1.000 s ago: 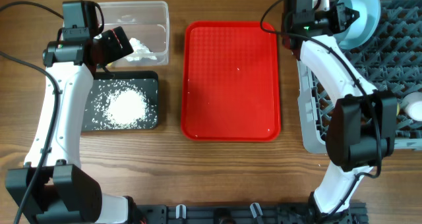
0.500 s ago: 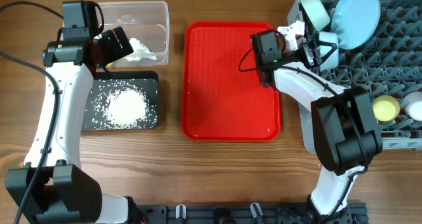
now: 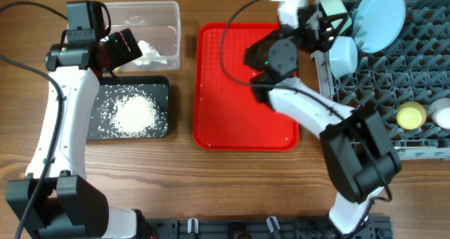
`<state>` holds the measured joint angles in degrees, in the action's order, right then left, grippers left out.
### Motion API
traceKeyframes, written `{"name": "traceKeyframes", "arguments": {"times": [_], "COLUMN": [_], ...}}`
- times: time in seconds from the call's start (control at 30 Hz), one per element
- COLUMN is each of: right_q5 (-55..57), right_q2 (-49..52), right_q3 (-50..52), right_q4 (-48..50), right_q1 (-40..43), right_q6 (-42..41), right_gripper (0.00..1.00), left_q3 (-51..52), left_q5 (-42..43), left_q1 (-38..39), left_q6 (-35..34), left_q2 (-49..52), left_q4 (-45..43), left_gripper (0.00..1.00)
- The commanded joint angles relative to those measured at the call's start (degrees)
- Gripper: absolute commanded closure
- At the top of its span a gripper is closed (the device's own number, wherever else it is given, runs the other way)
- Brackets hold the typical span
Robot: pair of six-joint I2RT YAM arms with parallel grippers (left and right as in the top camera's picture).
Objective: Sort waste into correct bins and load items into the dishwasher rack
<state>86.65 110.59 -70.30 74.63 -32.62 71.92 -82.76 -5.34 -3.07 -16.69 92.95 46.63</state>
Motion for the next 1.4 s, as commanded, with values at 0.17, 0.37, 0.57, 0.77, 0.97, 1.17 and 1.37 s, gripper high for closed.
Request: {"name": "traceKeyframes", "arguments": {"times": [0.17,0.37,0.57,0.77,0.97,1.17,1.37], "right_q5": [-4.11,-5.73,-10.62,-44.5,-75.6,-75.67,-75.58], "right_q2": [0.61,-0.57,-7.45,-33.77,-50.64,-50.05,-50.05], "right_q3": [-0.07,-0.07,0.26,-0.63,-0.72,-0.7,-0.48], "right_q4": [-16.63,-24.98,-30.36,-76.43,-103.25,-118.4,-127.49], "right_q1": [-31.82,-34.1,-32.11,-24.72,-4.07,-3.93,-2.12], "right_q6": [-46.16,-46.42,-46.53,-68.43,-73.55,-73.59,-75.47], "right_gripper": [0.05,0.03,0.01,0.0,0.0,0.0,0.0], "left_q3": [-0.07,-0.07,-0.07,-0.07,-0.07,-0.07,-0.07], "left_q5": [-0.7,-0.68,-0.68,-0.68,-0.68,-0.68,-0.68], "left_q1": [-0.31,-0.31,-0.31,-0.31,-0.31,-0.31,-0.31], "left_q6": [-0.5,-0.5,-0.5,-0.5,-0.5,-0.5,-0.5], "left_q2": [-1.11,-1.11,-1.11,-1.11,-1.11,-1.11,-1.11], "left_q4": [-0.13,-0.13,-0.13,-0.15,-0.13,-0.13,-0.13], "left_gripper": [0.0,0.0,0.0,0.0,0.0,0.0,0.0]}}
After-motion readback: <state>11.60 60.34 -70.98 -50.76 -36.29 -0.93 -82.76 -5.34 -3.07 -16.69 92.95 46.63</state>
